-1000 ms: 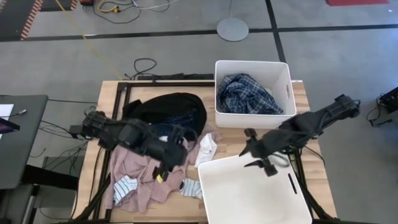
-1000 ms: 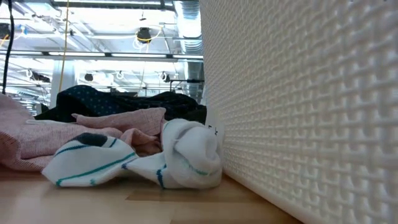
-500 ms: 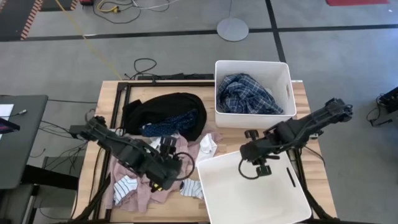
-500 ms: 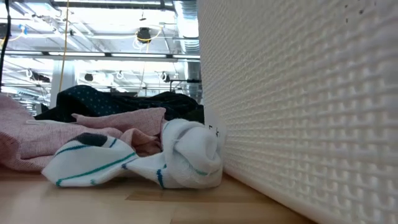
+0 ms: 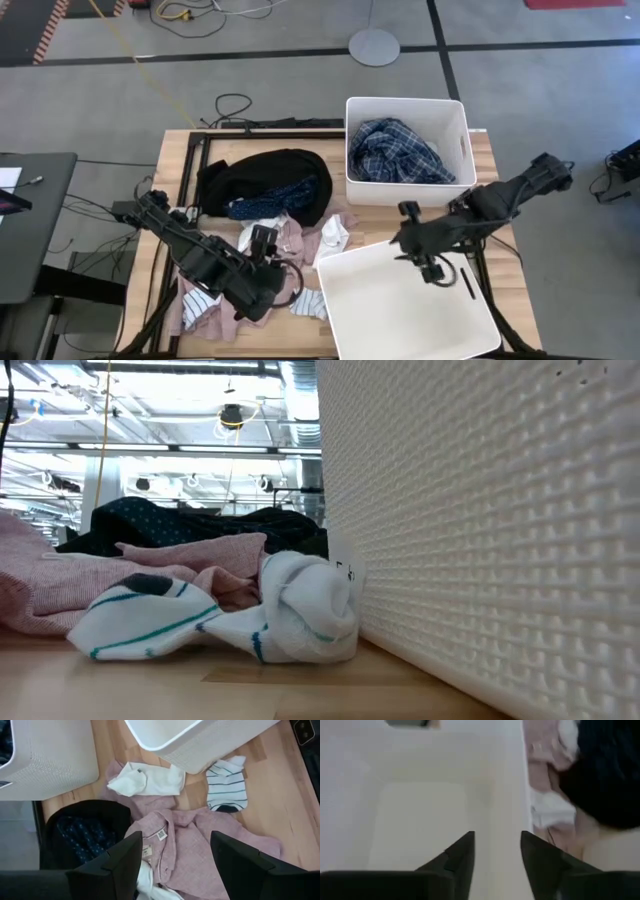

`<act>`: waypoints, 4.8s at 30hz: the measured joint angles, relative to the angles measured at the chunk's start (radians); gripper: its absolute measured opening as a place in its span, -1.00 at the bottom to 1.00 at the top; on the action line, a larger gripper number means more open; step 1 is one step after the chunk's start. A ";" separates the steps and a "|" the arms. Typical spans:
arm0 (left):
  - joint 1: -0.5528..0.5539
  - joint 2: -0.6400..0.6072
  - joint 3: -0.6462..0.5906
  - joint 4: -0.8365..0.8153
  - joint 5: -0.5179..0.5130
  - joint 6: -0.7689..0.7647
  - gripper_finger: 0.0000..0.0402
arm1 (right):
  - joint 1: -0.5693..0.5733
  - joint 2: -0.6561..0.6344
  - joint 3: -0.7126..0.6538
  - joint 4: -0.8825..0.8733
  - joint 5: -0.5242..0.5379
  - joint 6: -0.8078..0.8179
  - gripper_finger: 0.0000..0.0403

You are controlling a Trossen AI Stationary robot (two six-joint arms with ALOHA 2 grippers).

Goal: Sort clothes
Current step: Put the white sock into the bottom white laundry bin

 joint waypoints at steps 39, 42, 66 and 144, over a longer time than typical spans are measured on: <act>-0.015 0.000 0.000 0.000 -0.027 -0.011 0.14 | -0.292 -0.017 -0.095 -0.289 -0.175 0.009 -0.77; -0.027 0.000 0.000 0.000 -0.042 -0.016 0.14 | -0.293 -0.022 -0.094 -0.284 -0.173 0.026 -0.54; -0.104 -0.239 -0.656 0.364 -0.136 -0.228 0.14 | -0.454 0.256 0.325 0.098 -0.249 -0.233 0.14; -0.131 -0.355 -1.199 0.968 -0.038 -0.164 0.14 | -0.636 0.999 0.488 -0.212 -0.605 -0.246 -0.72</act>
